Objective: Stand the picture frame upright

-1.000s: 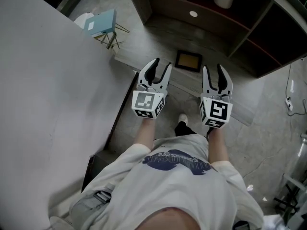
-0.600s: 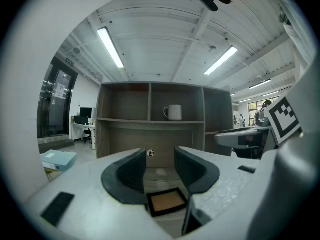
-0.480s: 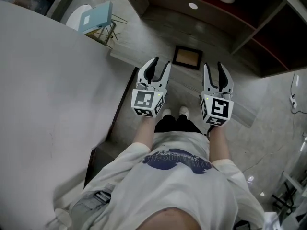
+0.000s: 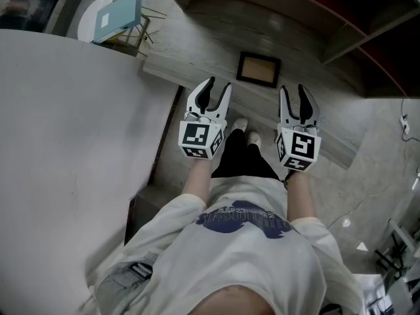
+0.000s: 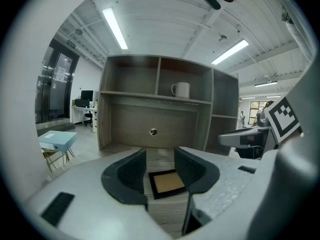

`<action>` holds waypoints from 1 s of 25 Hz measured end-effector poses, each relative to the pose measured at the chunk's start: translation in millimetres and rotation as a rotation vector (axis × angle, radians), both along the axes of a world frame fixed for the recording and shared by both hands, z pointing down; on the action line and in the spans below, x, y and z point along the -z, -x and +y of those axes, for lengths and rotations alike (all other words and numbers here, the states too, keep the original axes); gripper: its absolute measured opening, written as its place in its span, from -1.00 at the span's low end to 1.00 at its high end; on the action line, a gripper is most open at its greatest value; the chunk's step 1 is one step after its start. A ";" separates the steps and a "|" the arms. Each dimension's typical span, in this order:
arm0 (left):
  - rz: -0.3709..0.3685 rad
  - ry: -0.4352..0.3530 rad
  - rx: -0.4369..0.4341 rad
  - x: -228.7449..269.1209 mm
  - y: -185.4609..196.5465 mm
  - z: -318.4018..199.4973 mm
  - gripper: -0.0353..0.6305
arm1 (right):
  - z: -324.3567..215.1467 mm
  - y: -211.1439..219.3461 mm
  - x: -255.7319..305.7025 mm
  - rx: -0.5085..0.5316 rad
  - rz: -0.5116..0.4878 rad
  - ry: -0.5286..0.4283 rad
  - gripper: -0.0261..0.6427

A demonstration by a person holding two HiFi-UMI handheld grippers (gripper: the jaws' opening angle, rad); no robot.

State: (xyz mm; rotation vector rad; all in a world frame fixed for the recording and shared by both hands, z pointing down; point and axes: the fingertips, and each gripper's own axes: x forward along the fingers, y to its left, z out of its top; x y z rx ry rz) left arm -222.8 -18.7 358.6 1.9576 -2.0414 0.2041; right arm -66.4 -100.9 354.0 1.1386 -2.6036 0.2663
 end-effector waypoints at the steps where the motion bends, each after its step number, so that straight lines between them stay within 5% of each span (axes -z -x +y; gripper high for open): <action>1: 0.002 0.002 -0.007 -1.9 2.6 -4.3 -0.42 | -3.3 1.5 -3.2 -0.007 0.007 0.005 -0.42; 25: 0.123 0.218 -0.224 -117.5 47.2 -57.8 -0.36 | -40.6 53.5 -112.7 -0.137 0.178 0.214 -0.41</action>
